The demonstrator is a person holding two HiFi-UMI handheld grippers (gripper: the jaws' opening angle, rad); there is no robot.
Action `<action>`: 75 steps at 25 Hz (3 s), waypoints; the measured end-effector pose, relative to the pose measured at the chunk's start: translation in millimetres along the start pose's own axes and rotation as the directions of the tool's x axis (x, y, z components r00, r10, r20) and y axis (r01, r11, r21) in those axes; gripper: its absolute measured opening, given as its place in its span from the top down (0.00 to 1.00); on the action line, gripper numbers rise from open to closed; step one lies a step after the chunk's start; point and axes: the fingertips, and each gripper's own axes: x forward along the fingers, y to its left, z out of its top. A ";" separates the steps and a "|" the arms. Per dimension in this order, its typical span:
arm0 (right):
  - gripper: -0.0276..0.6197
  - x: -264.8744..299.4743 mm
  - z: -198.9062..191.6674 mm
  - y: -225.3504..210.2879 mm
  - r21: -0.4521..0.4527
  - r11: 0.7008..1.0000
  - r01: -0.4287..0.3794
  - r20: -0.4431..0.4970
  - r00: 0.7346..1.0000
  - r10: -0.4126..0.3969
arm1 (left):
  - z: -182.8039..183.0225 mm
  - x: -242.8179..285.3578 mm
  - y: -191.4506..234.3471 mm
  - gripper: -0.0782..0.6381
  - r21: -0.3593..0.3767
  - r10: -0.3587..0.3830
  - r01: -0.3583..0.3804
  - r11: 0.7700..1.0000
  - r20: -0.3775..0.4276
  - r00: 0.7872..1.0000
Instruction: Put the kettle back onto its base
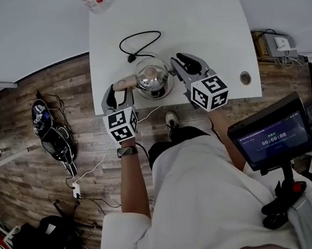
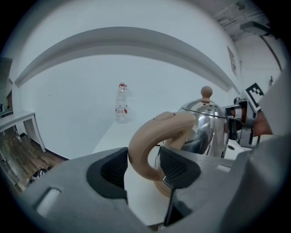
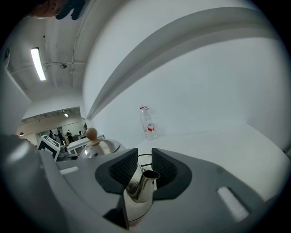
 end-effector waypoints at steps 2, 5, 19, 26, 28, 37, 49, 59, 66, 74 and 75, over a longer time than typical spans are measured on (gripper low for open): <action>0.81 -2.3 -3.7 -2.8 0.010 1.000 0.007 -0.006 1.000 -0.007 | -2.7 0.2 -0.1 0.58 0.002 -0.002 0.002 1.000 -0.007 1.000; 0.80 -3.2 -7.7 -6.6 0.019 1.000 0.018 -0.012 1.000 -0.018 | -5.0 0.9 1.3 0.58 0.001 -0.001 0.001 1.000 -0.012 1.000; 0.79 -55.6 -11.8 -3.5 0.043 0.993 0.112 -0.008 0.994 -0.112 | -6.5 -41.2 -10.5 0.58 0.030 -0.027 0.027 0.999 -0.026 0.999; 0.79 -119.5 -1.0 25.7 0.016 0.982 0.186 0.039 0.982 -0.186 | 6.3 -95.0 -31.7 0.60 0.061 -0.088 0.087 0.994 0.024 0.996; 0.79 -149.5 5.1 42.8 0.008 0.980 0.199 0.067 0.978 -0.199 | 6.9 -124.3 -44.9 0.63 0.082 -0.113 0.109 0.991 0.037 0.993; 0.91 -165.8 39.7 64.4 -0.053 0.980 0.190 0.137 0.974 -0.181 | 41.4 -146.0 -57.3 0.79 0.122 -0.160 0.145 0.982 0.129 0.979; 0.95 -174.7 99.7 97.5 -0.093 0.986 0.136 0.211 0.971 -0.114 | 126.6 -171.9 -79.3 0.88 0.242 -0.227 0.156 0.958 0.303 0.926; 0.95 -194.5 149.4 108.7 -0.154 0.974 0.165 0.301 0.947 -0.112 | 173.2 -196.0 -81.0 0.88 0.341 -0.208 0.069 0.937 0.391 0.896; 0.95 -195.6 170.5 117.6 -0.186 0.966 0.177 0.329 0.938 -0.108 | 195.8 -211.6 -71.2 0.88 0.344 -0.202 0.044 0.938 0.440 0.875; 0.95 -192.1 168.2 115.6 -0.170 0.972 0.162 0.323 0.941 -0.100 | 197.1 -206.1 -74.1 0.88 0.350 -0.202 0.044 0.936 0.432 0.879; 0.95 -192.1 168.9 115.5 -0.170 0.972 0.164 0.322 0.941 -0.102 | 198.6 -205.7 -74.6 0.88 0.352 -0.204 0.045 0.935 0.430 0.879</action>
